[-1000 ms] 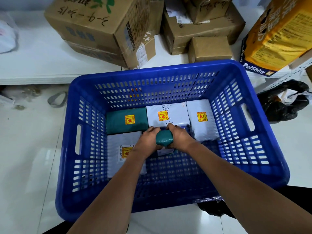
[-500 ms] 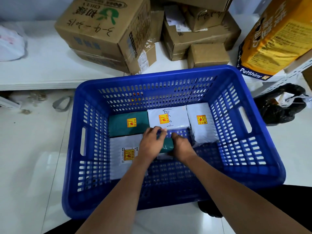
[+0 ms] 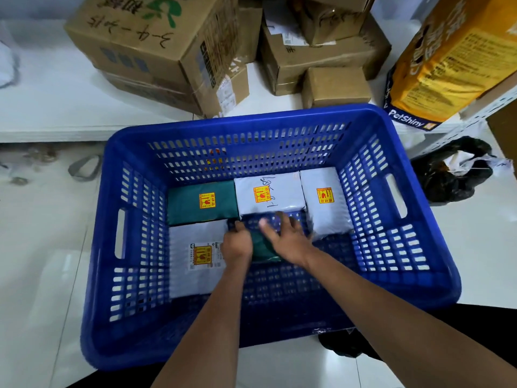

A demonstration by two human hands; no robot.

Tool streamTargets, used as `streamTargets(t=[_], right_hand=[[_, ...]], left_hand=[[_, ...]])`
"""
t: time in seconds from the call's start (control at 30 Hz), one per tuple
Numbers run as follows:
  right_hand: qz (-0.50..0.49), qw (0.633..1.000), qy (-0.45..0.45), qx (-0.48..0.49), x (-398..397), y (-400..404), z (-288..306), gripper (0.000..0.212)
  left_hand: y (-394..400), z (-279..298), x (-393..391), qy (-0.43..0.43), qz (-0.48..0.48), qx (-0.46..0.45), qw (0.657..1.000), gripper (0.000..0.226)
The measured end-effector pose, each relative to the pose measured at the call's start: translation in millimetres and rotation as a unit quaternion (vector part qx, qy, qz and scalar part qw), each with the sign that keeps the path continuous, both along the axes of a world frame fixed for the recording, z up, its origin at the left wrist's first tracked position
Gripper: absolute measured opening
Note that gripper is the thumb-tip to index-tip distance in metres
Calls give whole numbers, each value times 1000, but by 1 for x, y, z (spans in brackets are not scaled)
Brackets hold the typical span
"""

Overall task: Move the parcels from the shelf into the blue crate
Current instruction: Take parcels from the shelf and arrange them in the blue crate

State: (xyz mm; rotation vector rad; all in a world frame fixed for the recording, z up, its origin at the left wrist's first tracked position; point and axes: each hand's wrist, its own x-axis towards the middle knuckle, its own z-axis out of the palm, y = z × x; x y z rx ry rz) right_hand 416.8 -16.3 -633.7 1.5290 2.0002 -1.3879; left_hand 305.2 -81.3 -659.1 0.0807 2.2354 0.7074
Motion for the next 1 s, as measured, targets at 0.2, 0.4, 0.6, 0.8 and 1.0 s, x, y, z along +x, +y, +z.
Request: streamTargets(t=[0.2, 0.4, 0.6, 0.8, 1.0], right_hand=[[-337, 942, 3, -5, -27, -9, -21, 68], [-440, 885, 101, -115, -25, 1, -37, 64], [-506, 813, 153, -244, -20, 6, -43, 66], [-538, 771, 115, -321, -13, 7, -45, 60], [-532, 780, 59, -324, -10, 8, -65, 56]], left_hand=[[-3, -7, 8, 60, 50, 52, 996, 55], [-2, -5, 6, 13, 124, 110, 986, 49], [0, -23, 0, -183, 219, 190, 939, 60], [-8, -21, -11, -345, 221, 150, 900, 35], [-8, -35, -13, -413, 267, 136, 860, 46]])
